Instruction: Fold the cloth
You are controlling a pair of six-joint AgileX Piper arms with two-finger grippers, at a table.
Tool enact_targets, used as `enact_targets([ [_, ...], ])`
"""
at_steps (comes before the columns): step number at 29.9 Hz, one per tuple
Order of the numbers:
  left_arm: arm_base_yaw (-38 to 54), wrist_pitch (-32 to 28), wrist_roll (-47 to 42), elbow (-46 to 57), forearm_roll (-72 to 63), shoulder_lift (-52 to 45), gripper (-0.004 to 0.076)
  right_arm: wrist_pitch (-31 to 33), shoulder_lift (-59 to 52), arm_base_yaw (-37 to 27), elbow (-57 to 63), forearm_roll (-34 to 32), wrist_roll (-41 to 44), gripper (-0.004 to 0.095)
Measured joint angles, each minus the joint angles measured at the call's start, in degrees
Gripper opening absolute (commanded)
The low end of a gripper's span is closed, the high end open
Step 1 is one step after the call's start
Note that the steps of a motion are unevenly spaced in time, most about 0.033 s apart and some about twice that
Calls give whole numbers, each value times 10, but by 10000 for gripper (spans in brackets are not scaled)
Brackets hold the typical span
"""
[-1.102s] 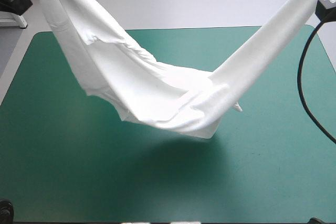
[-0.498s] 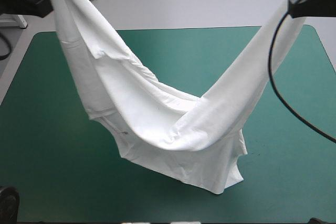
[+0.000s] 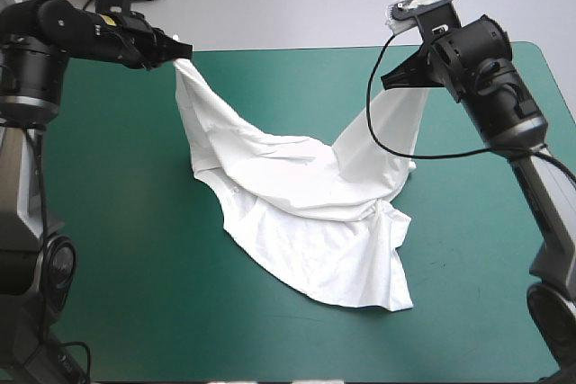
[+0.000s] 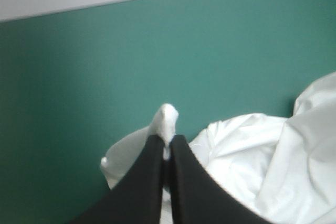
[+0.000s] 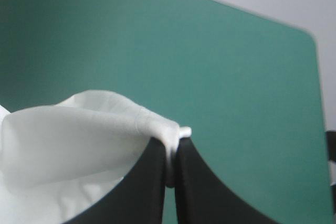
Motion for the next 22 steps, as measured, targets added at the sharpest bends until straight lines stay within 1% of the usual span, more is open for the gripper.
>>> enact_targets([
  [3,0,-20,0,14,10,43,-22,-27,46,-61,15,77,-8,-17],
  [6,0,-54,0,15,22,80,-22,-56,91,-110,16,140,-28,-17],
  [10,0,-103,0,15,32,122,-22,-75,147,-147,-2,191,-41,-16],
  [16,-1,-143,-1,15,40,195,-22,-87,238,-177,-67,232,-67,-16],
  [22,-1,-157,-2,16,48,253,-22,-82,312,-192,-121,235,-78,-17],
])
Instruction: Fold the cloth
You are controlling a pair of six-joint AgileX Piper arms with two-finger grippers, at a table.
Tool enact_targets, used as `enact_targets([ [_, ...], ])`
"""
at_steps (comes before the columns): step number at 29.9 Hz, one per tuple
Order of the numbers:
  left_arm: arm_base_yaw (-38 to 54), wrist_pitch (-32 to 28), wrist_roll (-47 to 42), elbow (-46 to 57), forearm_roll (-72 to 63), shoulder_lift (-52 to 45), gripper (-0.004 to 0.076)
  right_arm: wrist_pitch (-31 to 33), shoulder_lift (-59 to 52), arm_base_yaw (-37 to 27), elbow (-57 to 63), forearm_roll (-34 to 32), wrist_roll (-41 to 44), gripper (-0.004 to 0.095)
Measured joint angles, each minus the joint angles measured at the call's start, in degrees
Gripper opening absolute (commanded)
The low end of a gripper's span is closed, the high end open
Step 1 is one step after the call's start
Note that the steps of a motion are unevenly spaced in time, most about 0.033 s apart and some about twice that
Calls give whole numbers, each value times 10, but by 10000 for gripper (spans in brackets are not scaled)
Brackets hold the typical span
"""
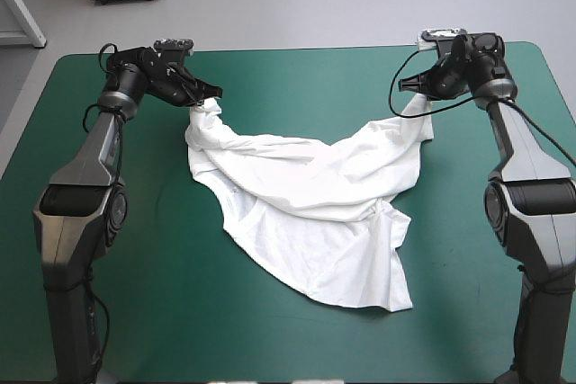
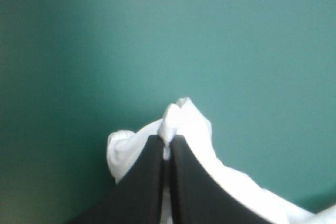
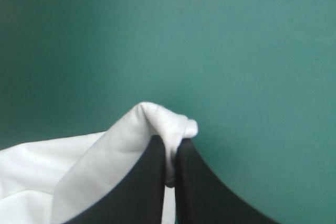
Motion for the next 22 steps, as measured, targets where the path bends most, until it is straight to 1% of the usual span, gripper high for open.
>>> enact_targets([
  [3,0,-6,0,0,6,14,-22,5,24,-8,-7,1,-10,-16],
  [6,0,-14,0,0,14,15,-22,7,34,-18,-7,16,-14,-9],
  [7,0,-15,0,0,16,15,-21,8,34,-21,-8,24,-15,5],
  [9,0,-15,0,0,18,15,4,15,34,-27,-14,46,-29,73],
  [10,0,-13,2,0,18,15,27,18,34,-30,-19,55,-36,128],
  [13,0,10,14,-4,18,15,140,29,34,-36,-37,74,-47,327],
  [14,0,19,16,-6,18,15,202,33,34,-37,-44,78,-49,379],
  [15,0,32,17,-13,18,15,246,37,34,-39,-52,82,-49,409],
  [16,0,41,17,-19,18,15,303,41,34,-39,-57,86,-49,431],
  [18,0,56,18,-39,18,15,405,52,34,-41,-70,92,-49,432],
  [19,0,61,18,-49,18,15,439,56,34,-42,-74,94,-49,431],
  [20,0,65,18,-62,18,15,457,59,34,-42,-77,95,-49,426],
  [22,0,70,18,-91,19,15,455,62,31,-43,-81,95,-48,414],
])
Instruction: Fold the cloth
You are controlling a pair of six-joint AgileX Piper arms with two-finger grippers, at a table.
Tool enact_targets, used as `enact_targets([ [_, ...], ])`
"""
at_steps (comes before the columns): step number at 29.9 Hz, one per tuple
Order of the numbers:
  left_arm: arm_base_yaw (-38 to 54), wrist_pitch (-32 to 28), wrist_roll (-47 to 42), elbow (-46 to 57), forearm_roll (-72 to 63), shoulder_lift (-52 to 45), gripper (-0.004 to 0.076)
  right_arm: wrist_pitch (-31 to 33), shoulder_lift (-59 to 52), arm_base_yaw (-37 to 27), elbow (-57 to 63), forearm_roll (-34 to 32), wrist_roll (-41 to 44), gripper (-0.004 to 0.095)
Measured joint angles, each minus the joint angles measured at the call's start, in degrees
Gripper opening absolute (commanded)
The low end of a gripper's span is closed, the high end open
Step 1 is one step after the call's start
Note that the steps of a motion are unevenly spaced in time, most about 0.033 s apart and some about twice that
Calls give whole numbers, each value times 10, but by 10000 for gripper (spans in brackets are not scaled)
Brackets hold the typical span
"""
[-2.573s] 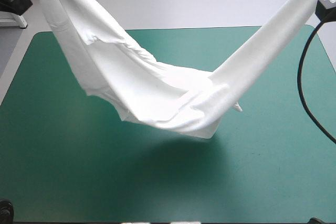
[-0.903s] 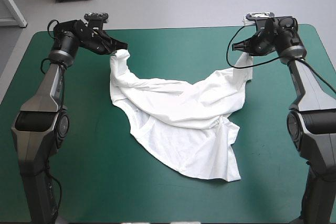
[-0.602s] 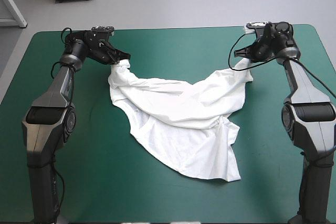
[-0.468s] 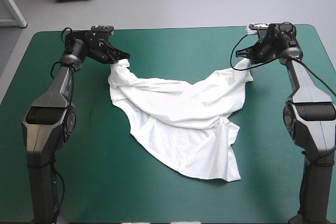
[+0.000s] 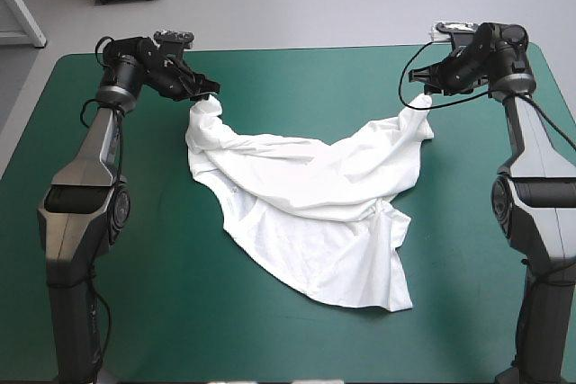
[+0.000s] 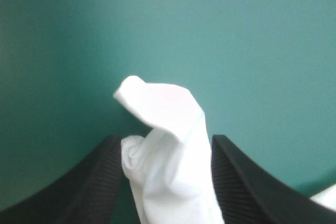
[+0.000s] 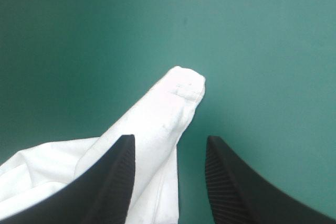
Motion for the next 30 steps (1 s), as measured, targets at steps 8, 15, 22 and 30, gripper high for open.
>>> enact_targets([
  [8,0,71,13,-74,1,-11,395,48,-33,-17,-3,7,7,401],
  [15,-1,85,8,-71,4,-14,393,64,-74,-36,-2,36,14,401],
  [22,-13,86,-2,-24,39,-25,393,64,-138,-35,-2,50,19,401],
  [30,-15,85,-33,65,64,-25,365,64,-222,-35,-2,53,33,401],
])
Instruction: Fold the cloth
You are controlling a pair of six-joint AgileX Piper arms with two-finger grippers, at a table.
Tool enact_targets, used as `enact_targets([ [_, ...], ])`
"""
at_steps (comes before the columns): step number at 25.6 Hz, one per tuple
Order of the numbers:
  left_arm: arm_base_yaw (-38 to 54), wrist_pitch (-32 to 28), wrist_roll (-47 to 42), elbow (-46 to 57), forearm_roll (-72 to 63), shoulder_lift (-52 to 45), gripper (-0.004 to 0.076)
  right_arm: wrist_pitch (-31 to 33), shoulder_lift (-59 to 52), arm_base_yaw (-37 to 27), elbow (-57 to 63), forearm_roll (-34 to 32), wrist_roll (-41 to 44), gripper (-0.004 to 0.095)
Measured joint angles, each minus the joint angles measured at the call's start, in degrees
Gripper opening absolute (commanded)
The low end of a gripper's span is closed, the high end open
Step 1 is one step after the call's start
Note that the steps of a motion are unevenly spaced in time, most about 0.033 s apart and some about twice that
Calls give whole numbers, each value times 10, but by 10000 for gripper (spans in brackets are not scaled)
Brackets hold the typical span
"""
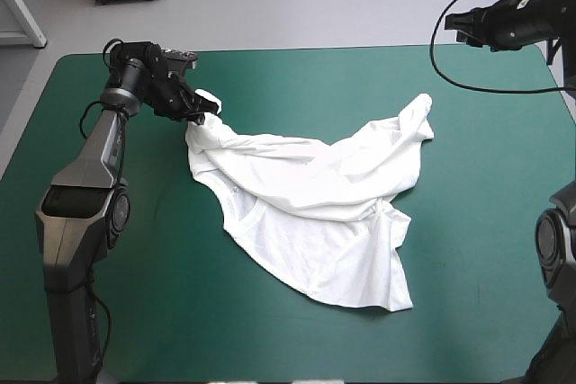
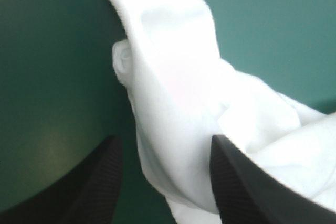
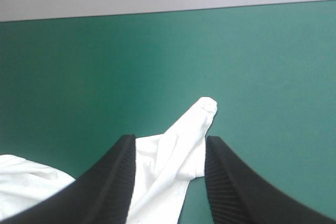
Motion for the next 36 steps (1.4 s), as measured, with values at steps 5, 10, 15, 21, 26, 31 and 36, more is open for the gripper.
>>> enact_targets([
  [5,0,-5,-9,7,8,4,365,0,-45,0,0,2,7,401],
  [10,0,-6,-16,7,8,22,344,0,-71,0,9,6,9,401],
  [15,0,-6,-21,7,6,39,224,0,-115,0,91,24,11,401],
  [21,-2,-7,-23,7,-10,49,-25,0,-172,6,207,36,10,401],
  [26,-3,-7,-23,6,-11,49,-22,0,-230,94,294,-2,-5,401],
  [31,-3,-7,-23,6,-10,50,-22,0,-290,229,446,-85,-1,405],
  [36,-3,-9,-23,6,-10,50,-22,-1,-366,254,638,-83,10,537],
])
